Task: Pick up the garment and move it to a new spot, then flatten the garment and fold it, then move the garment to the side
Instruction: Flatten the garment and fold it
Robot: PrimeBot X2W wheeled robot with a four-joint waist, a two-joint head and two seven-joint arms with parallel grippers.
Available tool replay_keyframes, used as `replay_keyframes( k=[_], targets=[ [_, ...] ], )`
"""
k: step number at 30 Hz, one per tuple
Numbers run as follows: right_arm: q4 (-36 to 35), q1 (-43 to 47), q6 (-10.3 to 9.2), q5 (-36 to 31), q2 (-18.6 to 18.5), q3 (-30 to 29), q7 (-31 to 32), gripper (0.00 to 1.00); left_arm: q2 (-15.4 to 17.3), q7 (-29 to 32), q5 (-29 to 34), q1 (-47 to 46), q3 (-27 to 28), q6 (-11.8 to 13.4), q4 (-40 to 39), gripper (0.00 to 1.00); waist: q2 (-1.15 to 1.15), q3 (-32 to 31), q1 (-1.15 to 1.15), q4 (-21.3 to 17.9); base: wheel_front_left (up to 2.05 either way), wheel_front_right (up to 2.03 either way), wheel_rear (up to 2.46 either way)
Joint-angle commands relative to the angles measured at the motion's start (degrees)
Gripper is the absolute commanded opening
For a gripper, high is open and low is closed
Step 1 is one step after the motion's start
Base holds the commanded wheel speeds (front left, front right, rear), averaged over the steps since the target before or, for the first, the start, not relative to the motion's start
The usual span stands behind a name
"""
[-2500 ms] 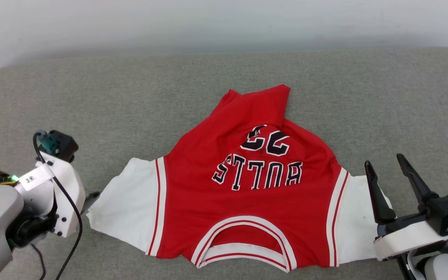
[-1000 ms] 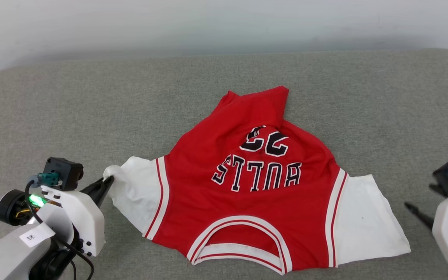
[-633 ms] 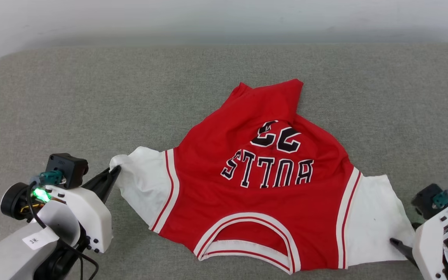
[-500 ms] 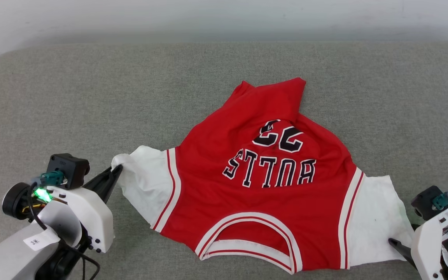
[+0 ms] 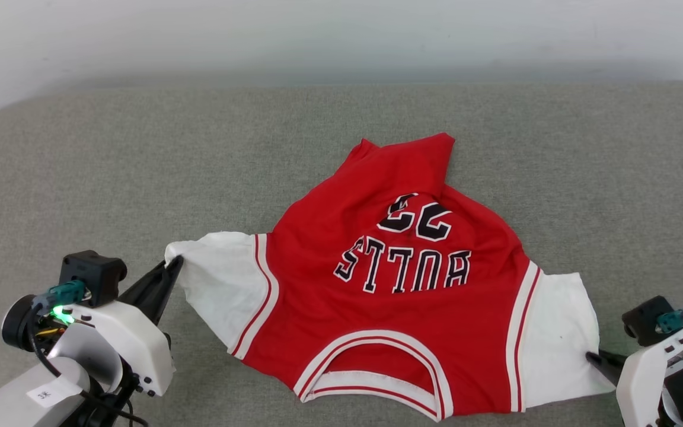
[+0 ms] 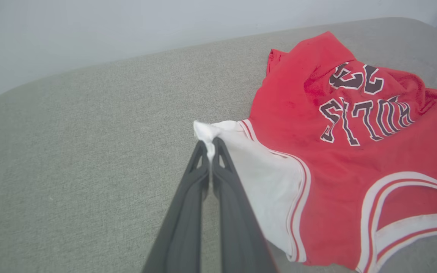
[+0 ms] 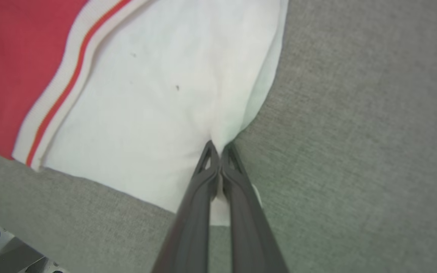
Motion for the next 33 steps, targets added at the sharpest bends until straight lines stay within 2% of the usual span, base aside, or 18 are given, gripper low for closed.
replay_keyframes(
  k=[1, 10, 16, 23, 28, 33],
  targets=[
    [0.20, 0.33, -0.04, -0.08, 0.46, -0.40, -1.11, 0.00, 0.11, -0.80, -0.06, 0.62, 0.38, 0.29, -0.44, 0.00, 0.00, -0.97, 0.00, -0.38, 0.00, 0.00, 0.00],
    [-8.53, 0.42, -0.05, -0.04, 0.09, -10.24, -8.33, 0.00, 1.53, -5.87, 0.77, -1.04, 4.49, 2.04, -7.65, 0.00, 0.00, -3.55, 0.00, -1.07, 0.00, 0.00, 0.00],
    [-17.35, -1.16, -0.05, -0.95, 1.07, -19.09, -9.09, 0.00, 1.79, -7.60, 3.36, -6.72, 8.65, 2.47, -13.32, 0.00, 0.00, -4.17, 0.00, -1.32, 0.00, 0.00, 0.00],
    [-27.00, -6.58, -0.05, -3.18, 4.48, -28.25, -8.92, 0.00, 0.87, -7.52, 7.74, -16.20, 11.74, 2.08, -17.18, 0.00, 0.00, -3.46, 0.00, -1.92, 0.00, 0.00, 0.00],
    [-31.05, -12.03, -0.05, -4.76, 7.34, -31.85, -9.04, 0.00, -0.65, -5.83, 10.23, -23.51, 12.55, 1.49, -17.12, 0.00, 0.00, -2.22, 0.00, -2.23, 0.00, 0.00, 0.00],
    [-31.56, -18.58, -0.05, -7.57, 9.25, -32.71, -9.55, 0.00, -2.10, -3.53, 12.68, -30.45, 12.56, 0.69, -15.62, 0.00, 0.00, -0.28, 0.00, -2.70, 0.00, 0.00, 0.00]
  ],
)
